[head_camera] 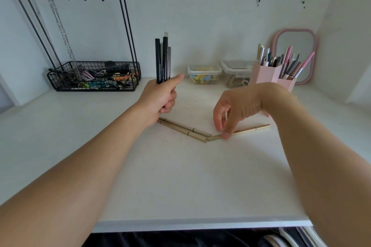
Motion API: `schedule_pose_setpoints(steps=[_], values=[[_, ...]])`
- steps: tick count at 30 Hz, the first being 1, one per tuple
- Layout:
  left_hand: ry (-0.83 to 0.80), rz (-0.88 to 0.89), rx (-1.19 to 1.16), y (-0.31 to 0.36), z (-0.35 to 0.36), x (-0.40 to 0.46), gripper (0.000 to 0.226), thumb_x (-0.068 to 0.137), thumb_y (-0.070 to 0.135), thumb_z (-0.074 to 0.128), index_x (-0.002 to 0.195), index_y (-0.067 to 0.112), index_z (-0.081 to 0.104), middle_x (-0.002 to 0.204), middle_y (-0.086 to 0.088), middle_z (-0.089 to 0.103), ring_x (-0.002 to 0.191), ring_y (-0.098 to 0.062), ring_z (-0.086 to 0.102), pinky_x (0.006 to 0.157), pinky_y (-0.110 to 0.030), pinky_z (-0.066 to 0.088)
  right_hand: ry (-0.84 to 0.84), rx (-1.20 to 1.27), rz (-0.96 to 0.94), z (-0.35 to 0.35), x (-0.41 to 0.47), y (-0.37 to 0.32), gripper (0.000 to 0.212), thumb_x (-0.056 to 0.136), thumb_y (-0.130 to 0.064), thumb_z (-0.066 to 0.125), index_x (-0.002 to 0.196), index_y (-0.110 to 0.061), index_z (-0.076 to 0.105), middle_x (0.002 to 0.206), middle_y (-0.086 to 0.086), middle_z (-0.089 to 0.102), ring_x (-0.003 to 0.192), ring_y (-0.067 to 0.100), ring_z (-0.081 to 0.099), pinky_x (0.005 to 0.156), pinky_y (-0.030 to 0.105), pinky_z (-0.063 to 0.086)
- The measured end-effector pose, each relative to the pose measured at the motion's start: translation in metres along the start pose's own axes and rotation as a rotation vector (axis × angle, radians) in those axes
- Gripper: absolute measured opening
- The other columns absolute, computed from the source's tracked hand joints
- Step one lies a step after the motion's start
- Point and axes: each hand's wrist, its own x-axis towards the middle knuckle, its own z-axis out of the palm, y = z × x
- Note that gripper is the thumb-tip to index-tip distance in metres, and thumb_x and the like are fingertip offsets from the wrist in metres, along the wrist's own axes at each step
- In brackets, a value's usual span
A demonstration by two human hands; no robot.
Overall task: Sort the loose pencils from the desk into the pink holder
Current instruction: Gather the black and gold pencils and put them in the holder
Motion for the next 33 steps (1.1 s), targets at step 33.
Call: schedule_pose_setpoints(steps=[33], values=[[-0.283, 0.043, 0.135, -0.006, 0.013, -0.009, 0.039, 0.083, 0.033, 0.079, 0.066, 0.020, 0.047, 0.052, 0.007, 0.034, 0.044, -0.010, 0.027, 0.042, -0.022, 0.018, 0.675, 1.324, -0.620, 0.002, 0.028, -0.018, 0.005, 0.096, -0.001, 0.057, 0.100, -0.002, 0.058, 0.085, 0.011, 0.062, 0.067, 0.016, 0.063, 0.069, 0.024, 0.056]])
